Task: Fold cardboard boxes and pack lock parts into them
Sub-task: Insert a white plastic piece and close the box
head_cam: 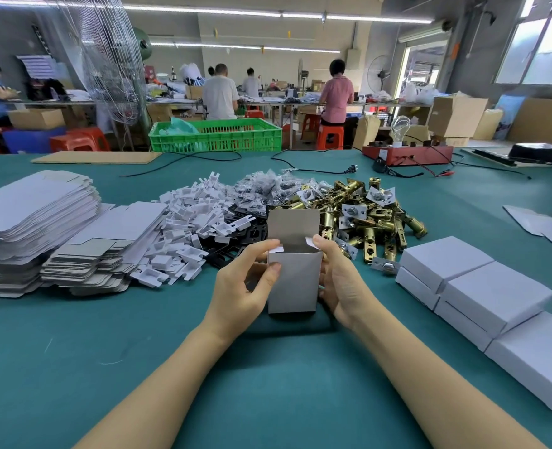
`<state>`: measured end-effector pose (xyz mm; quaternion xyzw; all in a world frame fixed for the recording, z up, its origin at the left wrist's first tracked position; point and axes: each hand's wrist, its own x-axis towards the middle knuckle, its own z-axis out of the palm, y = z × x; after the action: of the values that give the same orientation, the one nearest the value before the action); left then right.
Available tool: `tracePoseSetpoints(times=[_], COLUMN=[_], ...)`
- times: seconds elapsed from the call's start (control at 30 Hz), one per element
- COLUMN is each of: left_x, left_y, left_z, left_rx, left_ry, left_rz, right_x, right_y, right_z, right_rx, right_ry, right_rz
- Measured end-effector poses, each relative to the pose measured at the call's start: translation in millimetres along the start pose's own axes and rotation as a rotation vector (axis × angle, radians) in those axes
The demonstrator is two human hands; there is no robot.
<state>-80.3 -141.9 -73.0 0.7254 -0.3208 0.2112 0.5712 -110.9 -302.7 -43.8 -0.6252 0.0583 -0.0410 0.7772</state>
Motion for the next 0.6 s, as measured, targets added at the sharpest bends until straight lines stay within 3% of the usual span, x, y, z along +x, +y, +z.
tracePoseSetpoints(times=[0.13, 0.37, 0.6], left_x=[-0.1, 1.1, -1.3], left_y=[1.4, 3.1, 4.7], left_z=[1.6, 3.4, 4.8], left_rx=[-0.007, -0.001, 0.048], left_ry=[0.023, 0.042, 0.067], left_rz=[0.016, 0.017, 0.054], right_x=[0.6, -1.9, -6.0], right_y=[-1.7, -5.4, -15.7], right_z=[0.4, -3.7, -3.2], right_rx=[-0.015, 0.016, -0.004], right_ry=[0.013, -0.013, -0.068], right_rz=[-0.038, -0.320, -0.413])
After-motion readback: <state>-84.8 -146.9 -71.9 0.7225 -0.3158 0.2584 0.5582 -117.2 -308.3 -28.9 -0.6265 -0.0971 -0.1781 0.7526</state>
